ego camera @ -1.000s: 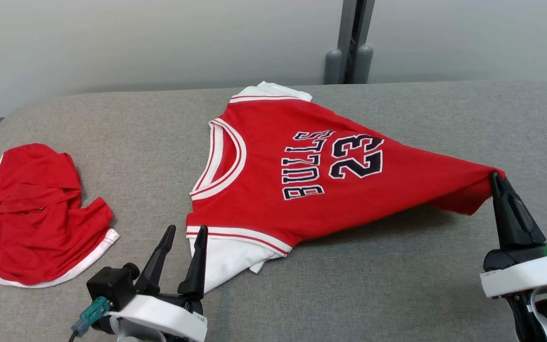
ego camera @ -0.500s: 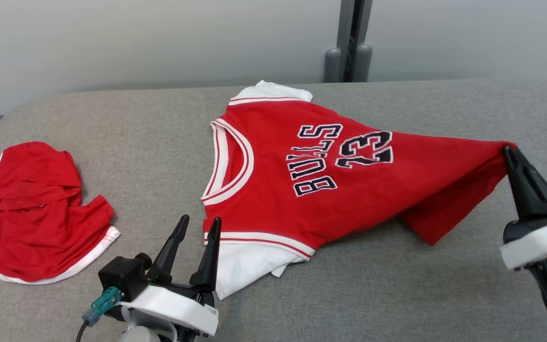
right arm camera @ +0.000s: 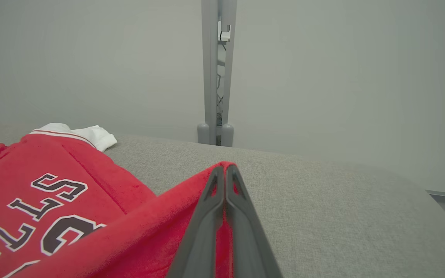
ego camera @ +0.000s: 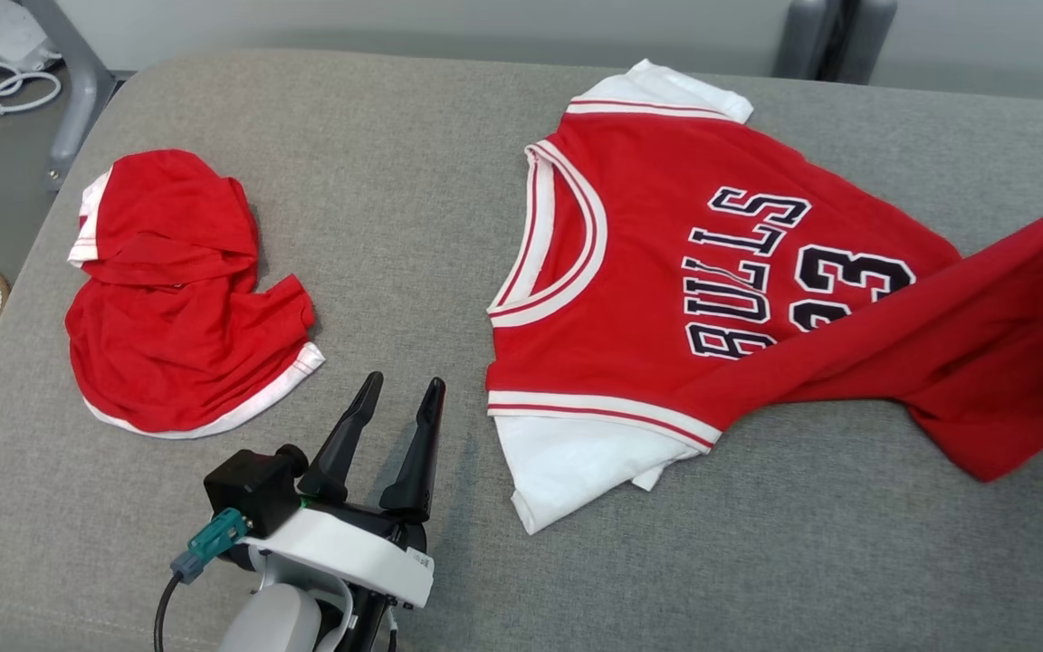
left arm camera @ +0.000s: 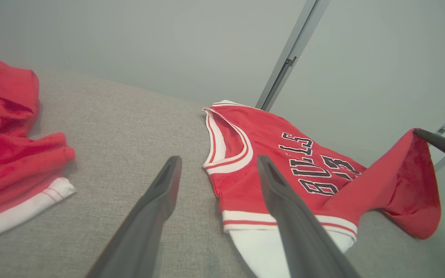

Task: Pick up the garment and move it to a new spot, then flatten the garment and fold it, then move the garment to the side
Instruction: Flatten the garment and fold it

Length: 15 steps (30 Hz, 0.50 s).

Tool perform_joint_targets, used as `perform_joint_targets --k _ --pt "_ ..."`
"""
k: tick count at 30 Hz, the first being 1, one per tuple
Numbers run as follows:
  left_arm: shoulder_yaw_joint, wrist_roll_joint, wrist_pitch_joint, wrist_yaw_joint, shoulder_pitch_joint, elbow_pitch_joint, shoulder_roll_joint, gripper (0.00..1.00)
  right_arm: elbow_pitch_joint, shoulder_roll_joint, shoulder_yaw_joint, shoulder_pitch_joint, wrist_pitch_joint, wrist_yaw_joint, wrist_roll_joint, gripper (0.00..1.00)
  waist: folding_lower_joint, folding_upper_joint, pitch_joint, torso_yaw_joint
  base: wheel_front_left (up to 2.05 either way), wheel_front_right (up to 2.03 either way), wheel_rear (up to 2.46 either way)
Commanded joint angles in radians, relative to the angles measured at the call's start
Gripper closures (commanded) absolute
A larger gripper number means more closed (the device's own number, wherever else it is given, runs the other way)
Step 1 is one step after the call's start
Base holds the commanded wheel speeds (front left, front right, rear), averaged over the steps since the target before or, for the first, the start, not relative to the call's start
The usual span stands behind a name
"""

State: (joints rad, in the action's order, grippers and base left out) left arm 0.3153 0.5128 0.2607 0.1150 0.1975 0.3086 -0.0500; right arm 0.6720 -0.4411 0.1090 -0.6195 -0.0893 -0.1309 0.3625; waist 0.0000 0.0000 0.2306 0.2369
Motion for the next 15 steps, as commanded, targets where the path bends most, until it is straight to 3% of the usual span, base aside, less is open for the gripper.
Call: perform_joint_targets --k 1,4,8,15 --pt "0.001 0.007 0.005 0.006 0.024 0.000 -0.002 0.00 0.066 0.000 -0.005 -0.022 -0.013 0.000 -0.018 0.00 0.0000 0.0000 0.035 0.034 0.00 0.00 0.00" --pt "0.007 0.014 0.004 0.007 0.025 0.000 -0.002 0.00 0.207 0.011 0.025 -0.058 -0.001 0.000 -0.075 0.00 0.0000 0.0000 0.041 0.040 0.00 0.00 0.00" --pt "0.003 0.021 0.004 0.000 0.032 -0.004 -0.001 0.00 0.318 0.047 0.035 -0.088 0.001 0.000 -0.069 0.00 0.0000 0.0000 0.037 0.021 0.00 0.00 0.00" --pt "-0.009 0.013 0.004 -0.001 0.014 -0.002 -0.002 0.00 0.321 0.074 0.037 -0.062 -0.102 0.000 0.001 0.00 0.0000 0.0000 -0.007 -0.052 0.00 0.00 0.00"
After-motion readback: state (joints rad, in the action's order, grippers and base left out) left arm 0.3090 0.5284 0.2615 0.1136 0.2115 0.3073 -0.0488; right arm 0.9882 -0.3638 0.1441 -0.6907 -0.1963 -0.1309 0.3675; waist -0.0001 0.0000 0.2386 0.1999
